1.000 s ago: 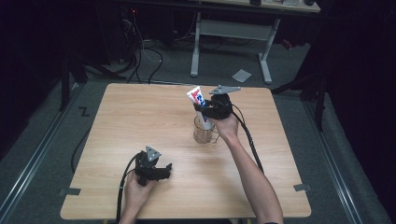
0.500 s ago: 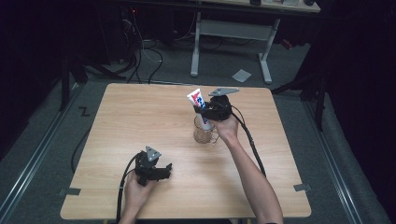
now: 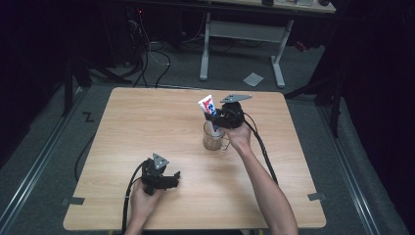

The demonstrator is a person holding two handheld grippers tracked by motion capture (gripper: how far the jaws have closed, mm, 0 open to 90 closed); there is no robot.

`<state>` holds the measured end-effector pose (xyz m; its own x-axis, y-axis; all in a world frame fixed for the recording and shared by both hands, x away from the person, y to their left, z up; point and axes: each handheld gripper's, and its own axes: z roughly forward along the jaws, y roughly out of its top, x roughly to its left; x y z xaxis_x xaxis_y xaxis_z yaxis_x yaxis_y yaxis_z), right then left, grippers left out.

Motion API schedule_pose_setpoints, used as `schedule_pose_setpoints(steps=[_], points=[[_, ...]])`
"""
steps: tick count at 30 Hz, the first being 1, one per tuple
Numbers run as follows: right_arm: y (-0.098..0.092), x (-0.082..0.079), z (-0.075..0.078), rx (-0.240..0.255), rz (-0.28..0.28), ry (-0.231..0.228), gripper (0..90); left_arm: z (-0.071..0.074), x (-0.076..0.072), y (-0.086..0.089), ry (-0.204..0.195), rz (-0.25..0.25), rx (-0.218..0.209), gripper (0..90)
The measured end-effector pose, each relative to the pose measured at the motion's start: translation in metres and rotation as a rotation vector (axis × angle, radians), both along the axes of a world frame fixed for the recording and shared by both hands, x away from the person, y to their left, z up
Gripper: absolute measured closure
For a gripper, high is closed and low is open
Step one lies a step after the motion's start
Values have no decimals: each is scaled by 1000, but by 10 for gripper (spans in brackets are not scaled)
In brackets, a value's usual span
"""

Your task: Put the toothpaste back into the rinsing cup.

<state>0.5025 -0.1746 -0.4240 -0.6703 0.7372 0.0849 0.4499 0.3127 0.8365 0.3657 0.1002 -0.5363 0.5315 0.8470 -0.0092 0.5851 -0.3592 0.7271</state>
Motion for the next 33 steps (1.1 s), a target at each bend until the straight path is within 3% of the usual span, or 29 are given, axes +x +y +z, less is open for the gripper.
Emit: schedule_pose_setpoints(steps=[24,33], points=[[1,-5,-11,-53,22,16,588,0,0,0,-1,0,0,153],[-3,-7,-20,-51,14,23,596,0,0,0,0,0,0,153]])
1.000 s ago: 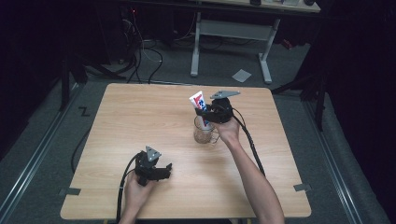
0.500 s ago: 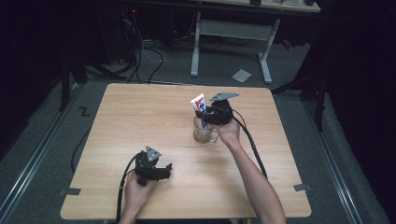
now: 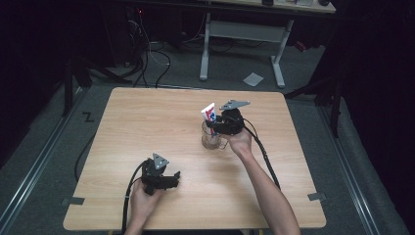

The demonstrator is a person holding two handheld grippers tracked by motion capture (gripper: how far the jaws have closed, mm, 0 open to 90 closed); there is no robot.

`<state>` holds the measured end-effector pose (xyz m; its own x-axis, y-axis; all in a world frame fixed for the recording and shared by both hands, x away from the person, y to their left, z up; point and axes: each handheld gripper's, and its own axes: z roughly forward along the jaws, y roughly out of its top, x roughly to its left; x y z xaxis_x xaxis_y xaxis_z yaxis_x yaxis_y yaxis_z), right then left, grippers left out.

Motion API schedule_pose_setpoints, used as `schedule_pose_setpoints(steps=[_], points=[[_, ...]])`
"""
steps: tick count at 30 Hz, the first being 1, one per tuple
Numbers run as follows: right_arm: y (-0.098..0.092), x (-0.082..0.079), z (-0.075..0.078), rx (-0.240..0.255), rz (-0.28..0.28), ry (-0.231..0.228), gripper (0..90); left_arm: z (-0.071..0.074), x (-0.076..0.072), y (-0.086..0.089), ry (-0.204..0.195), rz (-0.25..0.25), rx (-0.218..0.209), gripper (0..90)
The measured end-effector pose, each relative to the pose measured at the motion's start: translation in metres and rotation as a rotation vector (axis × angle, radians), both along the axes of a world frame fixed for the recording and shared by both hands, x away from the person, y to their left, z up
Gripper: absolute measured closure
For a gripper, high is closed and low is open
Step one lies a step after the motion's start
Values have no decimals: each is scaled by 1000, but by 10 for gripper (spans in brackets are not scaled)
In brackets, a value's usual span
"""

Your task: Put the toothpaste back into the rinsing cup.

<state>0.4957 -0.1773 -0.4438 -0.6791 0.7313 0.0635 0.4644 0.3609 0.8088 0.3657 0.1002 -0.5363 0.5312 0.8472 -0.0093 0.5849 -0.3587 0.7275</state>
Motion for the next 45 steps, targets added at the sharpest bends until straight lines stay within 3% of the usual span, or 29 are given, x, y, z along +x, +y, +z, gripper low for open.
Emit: schedule_pose_setpoints(steps=[20,40,45], points=[[-3,-2,-12,2,0,16,593,0,0,0,0,0,0,153],[-7,-9,-11,-32,9,5,553,0,0,0,-1,2,-2,153],[-11,-9,-11,-12,14,16,545,0,0,0,-1,2,-2,153]])
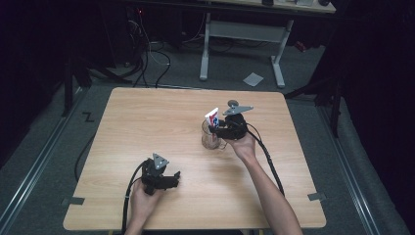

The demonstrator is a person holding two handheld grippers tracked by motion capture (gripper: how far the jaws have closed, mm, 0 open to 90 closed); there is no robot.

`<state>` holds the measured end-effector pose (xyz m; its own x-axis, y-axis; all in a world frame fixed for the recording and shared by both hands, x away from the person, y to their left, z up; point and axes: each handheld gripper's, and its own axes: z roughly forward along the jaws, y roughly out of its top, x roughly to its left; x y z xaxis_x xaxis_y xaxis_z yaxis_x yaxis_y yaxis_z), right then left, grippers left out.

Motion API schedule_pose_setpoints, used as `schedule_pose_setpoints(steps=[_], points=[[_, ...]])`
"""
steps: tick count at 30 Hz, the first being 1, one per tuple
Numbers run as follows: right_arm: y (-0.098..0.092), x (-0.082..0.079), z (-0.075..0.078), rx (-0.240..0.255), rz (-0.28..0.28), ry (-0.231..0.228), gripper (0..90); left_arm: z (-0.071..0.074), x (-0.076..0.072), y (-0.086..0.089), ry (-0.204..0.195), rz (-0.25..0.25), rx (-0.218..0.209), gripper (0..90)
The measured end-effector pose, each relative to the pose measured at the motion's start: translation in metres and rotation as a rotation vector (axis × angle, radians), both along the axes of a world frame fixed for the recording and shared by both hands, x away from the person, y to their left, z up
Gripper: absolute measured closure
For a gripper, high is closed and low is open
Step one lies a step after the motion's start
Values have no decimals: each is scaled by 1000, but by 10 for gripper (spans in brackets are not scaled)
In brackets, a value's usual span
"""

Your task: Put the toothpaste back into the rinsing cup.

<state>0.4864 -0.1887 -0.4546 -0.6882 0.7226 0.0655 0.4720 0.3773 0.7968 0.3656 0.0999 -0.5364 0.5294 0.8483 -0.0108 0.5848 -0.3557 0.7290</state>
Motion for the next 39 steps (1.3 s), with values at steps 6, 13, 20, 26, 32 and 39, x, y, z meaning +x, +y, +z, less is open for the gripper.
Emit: schedule_pose_setpoints(steps=[6,13,20,26,32,39], points=[[0,-2,1,-7,3,-6,526,0,0,0,0,1,-2,153],[1,-5,1,-11,7,-13,485,0,0,0,0,1,-1,153],[2,-7,2,-16,1,-17,461,0,0,0,1,-1,1,153],[-1,-8,4,6,3,-15,445,0,0,0,0,-1,1,153],[-7,-10,4,38,1,-12,441,0,0,0,-1,0,0,153],[-7,-14,4,31,5,-25,435,0,0,0,1,0,0,153]])
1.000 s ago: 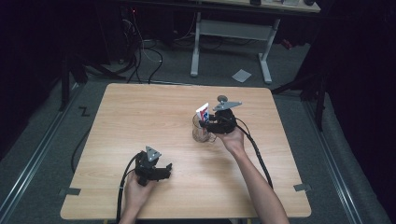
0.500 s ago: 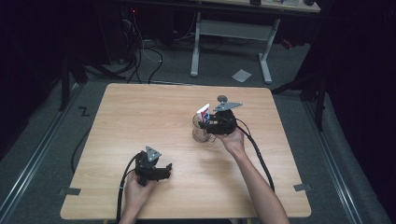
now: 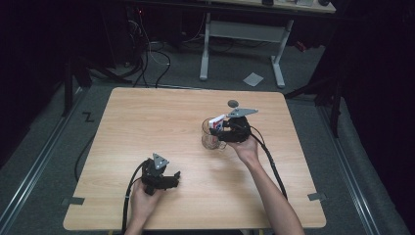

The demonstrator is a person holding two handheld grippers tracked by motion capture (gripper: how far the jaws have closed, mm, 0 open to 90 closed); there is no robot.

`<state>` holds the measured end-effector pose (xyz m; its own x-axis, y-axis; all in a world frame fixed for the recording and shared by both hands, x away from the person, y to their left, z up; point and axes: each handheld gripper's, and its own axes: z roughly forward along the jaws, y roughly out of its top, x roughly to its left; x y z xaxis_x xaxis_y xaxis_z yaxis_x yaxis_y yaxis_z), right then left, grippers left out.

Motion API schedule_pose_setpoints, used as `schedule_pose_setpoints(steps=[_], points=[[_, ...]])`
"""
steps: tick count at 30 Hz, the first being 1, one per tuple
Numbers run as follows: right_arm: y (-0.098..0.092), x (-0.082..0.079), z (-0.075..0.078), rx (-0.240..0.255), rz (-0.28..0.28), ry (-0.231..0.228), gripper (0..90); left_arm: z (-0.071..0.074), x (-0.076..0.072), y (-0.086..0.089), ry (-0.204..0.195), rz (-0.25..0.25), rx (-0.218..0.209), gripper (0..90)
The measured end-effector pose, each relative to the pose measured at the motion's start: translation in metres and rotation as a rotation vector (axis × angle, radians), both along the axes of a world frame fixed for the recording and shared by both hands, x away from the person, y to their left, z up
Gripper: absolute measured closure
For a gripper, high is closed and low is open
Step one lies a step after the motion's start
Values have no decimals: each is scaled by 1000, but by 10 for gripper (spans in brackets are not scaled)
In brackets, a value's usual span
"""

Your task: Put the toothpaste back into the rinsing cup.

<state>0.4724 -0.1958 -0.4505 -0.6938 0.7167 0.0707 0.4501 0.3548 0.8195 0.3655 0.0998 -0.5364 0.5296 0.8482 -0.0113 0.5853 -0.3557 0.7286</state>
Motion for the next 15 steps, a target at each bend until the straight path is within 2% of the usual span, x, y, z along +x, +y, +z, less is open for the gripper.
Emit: schedule_pose_setpoints(steps=[11,15], points=[[-10,-7,3,30,-17,-7,385,0,0,0,-1,1,-2,153],[-16,-11,5,39,-29,-24,386,0,0,0,-1,1,-1,153]])
